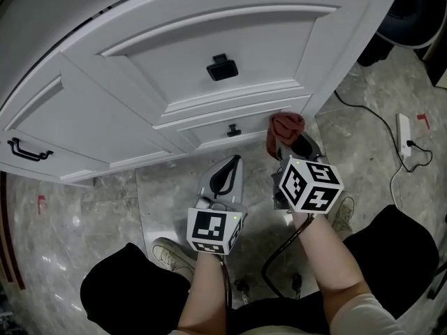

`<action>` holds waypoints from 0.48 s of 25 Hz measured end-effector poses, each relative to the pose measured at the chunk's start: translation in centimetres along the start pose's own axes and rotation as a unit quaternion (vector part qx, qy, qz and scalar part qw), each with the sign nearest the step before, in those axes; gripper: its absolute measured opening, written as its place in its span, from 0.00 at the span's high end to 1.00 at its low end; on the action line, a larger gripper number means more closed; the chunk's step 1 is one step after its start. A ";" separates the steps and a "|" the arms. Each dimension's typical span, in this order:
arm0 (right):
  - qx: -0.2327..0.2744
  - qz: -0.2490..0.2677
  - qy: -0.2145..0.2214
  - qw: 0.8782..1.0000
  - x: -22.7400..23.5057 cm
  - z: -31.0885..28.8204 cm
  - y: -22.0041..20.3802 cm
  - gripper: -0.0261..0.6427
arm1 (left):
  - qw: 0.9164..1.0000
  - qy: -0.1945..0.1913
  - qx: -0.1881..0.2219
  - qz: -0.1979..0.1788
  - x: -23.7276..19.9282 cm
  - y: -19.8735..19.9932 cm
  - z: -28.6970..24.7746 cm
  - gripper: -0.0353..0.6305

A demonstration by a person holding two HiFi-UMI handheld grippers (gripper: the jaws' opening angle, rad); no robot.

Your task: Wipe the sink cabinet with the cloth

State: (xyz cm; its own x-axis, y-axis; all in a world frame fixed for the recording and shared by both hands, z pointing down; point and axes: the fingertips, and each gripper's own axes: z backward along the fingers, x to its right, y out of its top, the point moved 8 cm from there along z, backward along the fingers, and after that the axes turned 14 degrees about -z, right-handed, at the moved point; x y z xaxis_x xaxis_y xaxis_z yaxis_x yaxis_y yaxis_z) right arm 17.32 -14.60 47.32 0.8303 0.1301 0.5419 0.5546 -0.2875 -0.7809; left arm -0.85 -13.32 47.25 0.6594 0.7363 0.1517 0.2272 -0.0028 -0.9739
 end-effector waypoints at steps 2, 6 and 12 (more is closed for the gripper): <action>-0.001 -0.004 -0.014 1.000 1.0 0.2 0.1 0.83 | 1.000 -0.002 0.005 0.003 0.2 0.2 -0.3 0.95; 0.000 0.011 -0.036 0.999 2.4 0.3 0.7 0.83 | 1.000 -0.005 0.008 0.004 0.6 0.2 -0.7 0.95; 0.005 0.002 -0.071 0.997 4.3 1.1 0.6 0.84 | 1.000 0.003 0.007 0.005 0.3 0.1 0.1 0.95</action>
State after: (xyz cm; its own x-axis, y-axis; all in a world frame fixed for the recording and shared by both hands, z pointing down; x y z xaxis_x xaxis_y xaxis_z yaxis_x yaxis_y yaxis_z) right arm 21.27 -13.18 48.77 0.8311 0.2624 0.4903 0.5517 -0.2779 -0.7864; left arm -0.68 -13.08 47.15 0.6657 0.7324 0.1427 0.2098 -0.0002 -0.9777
